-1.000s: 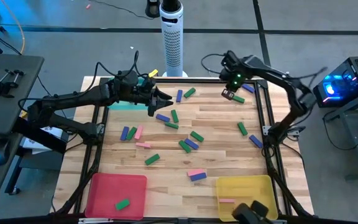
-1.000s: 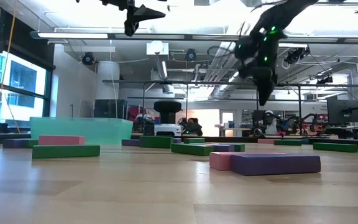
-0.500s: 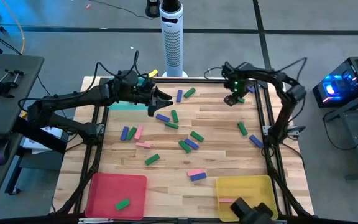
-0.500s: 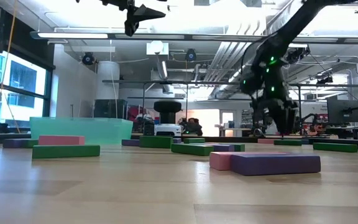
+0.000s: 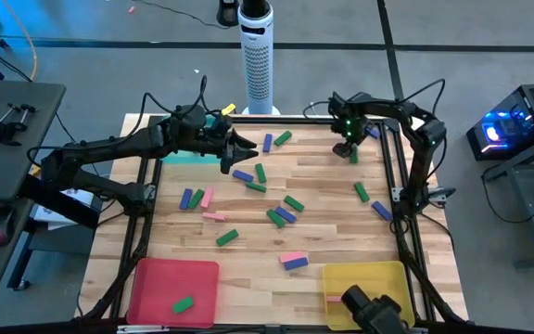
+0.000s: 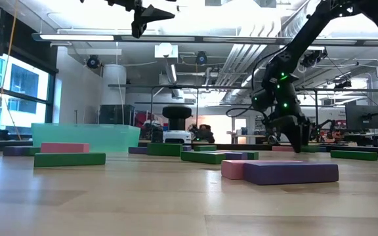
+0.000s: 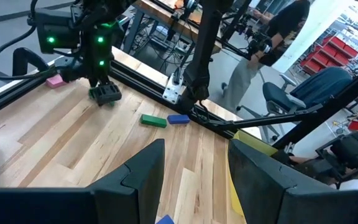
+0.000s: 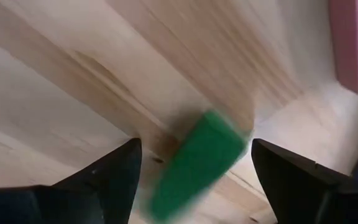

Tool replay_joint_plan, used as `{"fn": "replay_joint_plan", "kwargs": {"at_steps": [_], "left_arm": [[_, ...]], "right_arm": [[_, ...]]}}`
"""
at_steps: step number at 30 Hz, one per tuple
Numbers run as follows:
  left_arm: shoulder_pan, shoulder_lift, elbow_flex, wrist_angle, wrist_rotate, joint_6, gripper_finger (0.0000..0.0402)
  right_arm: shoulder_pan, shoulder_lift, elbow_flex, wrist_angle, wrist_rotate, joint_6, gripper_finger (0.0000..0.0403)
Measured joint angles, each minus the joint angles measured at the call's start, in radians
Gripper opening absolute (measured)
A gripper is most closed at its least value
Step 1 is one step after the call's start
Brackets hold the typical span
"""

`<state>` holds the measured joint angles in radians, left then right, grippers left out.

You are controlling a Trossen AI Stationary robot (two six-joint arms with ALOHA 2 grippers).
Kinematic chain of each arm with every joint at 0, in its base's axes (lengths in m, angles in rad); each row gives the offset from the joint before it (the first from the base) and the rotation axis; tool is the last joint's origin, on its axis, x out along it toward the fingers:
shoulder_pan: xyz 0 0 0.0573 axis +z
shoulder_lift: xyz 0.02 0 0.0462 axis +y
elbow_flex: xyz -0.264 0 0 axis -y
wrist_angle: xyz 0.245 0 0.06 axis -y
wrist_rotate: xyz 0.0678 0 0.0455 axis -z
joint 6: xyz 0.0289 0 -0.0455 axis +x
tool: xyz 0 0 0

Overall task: Sort blocks
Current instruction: Put the green block into the red bin

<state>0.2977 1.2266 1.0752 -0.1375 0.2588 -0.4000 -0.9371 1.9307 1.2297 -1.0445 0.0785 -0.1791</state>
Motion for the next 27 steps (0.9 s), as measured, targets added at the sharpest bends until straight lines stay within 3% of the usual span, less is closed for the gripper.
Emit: {"fn": "replay_joint_plan", "kwargs": {"at_steps": [6,13,16,22,27], "left_arm": [[0.0,0.0,0.0,0.0,0.0,-0.009,0.0163],[0.0,0.0,0.0,0.0,0.0,-0.01,0.0163],[0.0,0.0,0.0,0.0,0.0,-0.01,0.0163],[0.0,0.0,0.0,0.0,0.0,-0.009,0.0163],[0.0,0.0,0.0,0.0,0.0,-0.009,0.0163]], "right_arm": [[0.006,0.001,0.0,0.002,-0.003,-0.064,0.0269],[0.008,-0.003,0.0,-0.023,0.033,-0.05,0.0164],[0.008,-0.029,0.007,-0.048,-0.007,-0.039,0.0141],[0.019,-0.119,0.046,-0.151,-0.114,-0.15,0.0161],[0.066,-0.169,0.025,-0.23,-0.137,-0.476,0.0217]]}}
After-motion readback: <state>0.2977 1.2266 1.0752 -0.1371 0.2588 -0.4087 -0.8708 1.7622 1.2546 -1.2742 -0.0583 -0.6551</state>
